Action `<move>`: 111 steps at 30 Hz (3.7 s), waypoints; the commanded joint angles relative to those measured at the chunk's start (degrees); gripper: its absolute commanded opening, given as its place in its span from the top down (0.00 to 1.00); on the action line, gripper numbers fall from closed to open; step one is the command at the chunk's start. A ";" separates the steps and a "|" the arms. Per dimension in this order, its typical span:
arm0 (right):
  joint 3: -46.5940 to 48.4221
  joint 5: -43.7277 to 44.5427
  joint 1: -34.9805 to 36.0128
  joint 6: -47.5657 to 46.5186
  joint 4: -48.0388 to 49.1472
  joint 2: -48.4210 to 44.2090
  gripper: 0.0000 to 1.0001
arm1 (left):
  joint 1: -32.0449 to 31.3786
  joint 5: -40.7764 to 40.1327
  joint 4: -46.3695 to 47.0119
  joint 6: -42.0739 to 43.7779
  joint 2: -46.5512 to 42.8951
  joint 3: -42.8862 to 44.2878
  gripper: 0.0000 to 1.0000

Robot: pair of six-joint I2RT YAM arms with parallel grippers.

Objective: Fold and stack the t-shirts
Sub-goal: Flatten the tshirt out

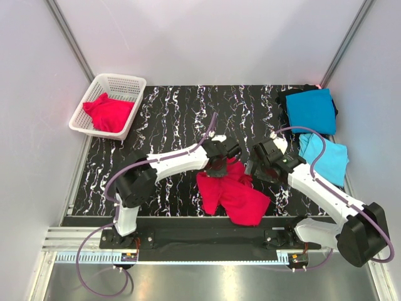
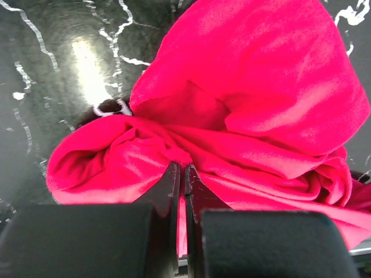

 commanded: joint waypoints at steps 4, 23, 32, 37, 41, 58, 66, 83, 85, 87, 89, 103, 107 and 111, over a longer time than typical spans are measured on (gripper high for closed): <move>0.24 0.30 0.16 -0.26 1.16 2.03 0.00 | 0.00 -9.55 -7.40 -1.56 -9.82 0.85 1.00; 2.35 -12.17 1.47 -4.12 11.70 9.23 0.00 | 0.17 -25.82 -24.99 -6.66 -41.72 -5.40 1.00; 6.47 -25.98 8.68 -10.28 19.44 16.17 0.01 | 0.08 -31.81 -27.63 -13.52 -47.98 -7.77 1.00; 6.57 -25.37 12.98 -6.60 19.71 18.38 0.30 | 0.08 -30.66 -27.89 -12.55 -45.70 -8.04 1.00; 4.72 -23.08 15.36 -4.75 20.59 19.60 0.64 | 0.08 -30.22 -27.80 -12.20 -44.47 -8.39 0.92; 10.07 -19.40 18.08 -5.27 20.94 26.11 0.66 | 0.08 -30.49 -27.54 -12.99 -43.95 -13.05 0.39; 23.69 -11.93 18.00 -12.91 15.60 33.92 0.55 | 3.15 -22.96 -21.05 -11.32 -42.18 -16.64 0.37; 36.89 1.44 15.27 -17.75 6.35 47.38 0.79 | 19.16 -3.69 -6.89 -2.53 -47.72 -30.36 0.37; 37.15 2.31 15.01 -17.67 5.39 46.86 1.00 | 19.24 -3.16 -6.45 -2.35 -47.11 -30.45 0.37; 37.15 3.37 15.01 -17.32 4.77 45.63 1.00 | 19.33 -2.28 -5.75 -1.92 -46.49 -30.54 0.37; 37.07 4.33 14.92 -16.79 4.07 44.31 1.00 | 19.33 -1.23 -4.69 -1.48 -46.05 -30.89 0.37; 44.27 9.08 15.01 -24.59 0.73 17.34 1.00 | 19.33 6.07 1.63 2.56 -39.90 -30.19 0.39; 49.27 11.80 15.01 -26.80 -2.42 12.76 1.00 | 19.33 10.72 4.45 3.71 -36.12 -28.53 0.39; 49.81 15.75 15.01 -26.72 -4.81 10.83 1.00 | 19.33 18.45 8.83 6.08 -30.42 -25.98 0.40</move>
